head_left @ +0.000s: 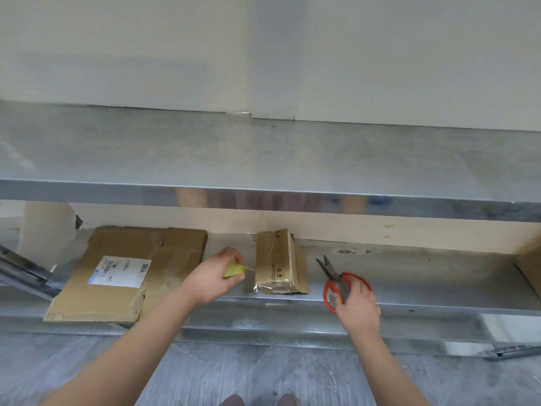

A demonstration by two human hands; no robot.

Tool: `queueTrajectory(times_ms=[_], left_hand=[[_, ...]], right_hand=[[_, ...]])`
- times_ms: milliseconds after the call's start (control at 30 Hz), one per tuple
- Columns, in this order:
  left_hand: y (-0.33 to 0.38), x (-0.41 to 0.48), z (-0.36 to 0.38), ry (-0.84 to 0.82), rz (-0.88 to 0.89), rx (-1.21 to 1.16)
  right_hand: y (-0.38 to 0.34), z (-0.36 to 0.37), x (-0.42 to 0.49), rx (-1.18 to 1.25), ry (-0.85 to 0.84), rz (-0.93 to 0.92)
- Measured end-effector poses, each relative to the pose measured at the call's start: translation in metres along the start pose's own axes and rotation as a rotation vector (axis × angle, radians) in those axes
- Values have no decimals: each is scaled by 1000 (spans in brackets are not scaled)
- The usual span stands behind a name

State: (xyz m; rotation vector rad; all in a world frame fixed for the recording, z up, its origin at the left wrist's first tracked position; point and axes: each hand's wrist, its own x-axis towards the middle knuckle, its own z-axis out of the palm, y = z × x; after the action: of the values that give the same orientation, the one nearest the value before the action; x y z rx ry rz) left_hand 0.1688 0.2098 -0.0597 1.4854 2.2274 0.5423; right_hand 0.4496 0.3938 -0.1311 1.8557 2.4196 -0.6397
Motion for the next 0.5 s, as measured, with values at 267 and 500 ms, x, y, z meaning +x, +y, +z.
queueTrajectory(times_ms=[267, 500], left_hand=[[-9, -16, -10, 36, -44, -13], [-6, -35, -16, 63, 51, -28]], right_hand=[[-36, -5, -48, 57, 246, -391], [-141, 2, -105, -8, 249, -819]])
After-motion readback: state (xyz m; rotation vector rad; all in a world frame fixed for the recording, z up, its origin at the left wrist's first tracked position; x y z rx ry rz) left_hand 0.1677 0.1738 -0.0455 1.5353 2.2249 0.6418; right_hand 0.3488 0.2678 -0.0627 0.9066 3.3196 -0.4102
